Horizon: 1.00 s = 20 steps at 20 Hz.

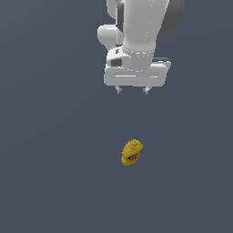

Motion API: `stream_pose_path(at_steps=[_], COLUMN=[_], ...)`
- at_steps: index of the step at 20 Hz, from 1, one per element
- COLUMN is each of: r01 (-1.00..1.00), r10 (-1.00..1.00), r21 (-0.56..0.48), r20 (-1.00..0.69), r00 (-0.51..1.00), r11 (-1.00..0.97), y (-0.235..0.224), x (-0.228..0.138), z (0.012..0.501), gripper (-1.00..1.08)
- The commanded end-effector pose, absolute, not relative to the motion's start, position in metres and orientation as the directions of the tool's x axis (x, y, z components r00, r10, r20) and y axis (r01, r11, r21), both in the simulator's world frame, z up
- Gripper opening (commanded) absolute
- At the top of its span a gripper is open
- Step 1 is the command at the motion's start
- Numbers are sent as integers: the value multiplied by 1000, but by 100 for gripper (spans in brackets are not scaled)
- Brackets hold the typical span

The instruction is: Pick up the object and move it to a goal position.

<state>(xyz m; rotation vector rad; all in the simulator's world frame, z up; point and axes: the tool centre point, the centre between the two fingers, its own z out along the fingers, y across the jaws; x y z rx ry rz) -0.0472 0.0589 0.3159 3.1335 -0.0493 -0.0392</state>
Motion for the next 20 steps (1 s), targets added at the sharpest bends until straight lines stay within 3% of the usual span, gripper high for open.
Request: stream_pose_path(at_steps=[1, 20], r01=[-81, -543], r10=[-81, -543], r21=[7, 1], r20=[-24, -15], r00=[996, 839], r11=[-997, -839], y=[60, 65], x=[-39, 34], z=[313, 275], gripper=[100, 100])
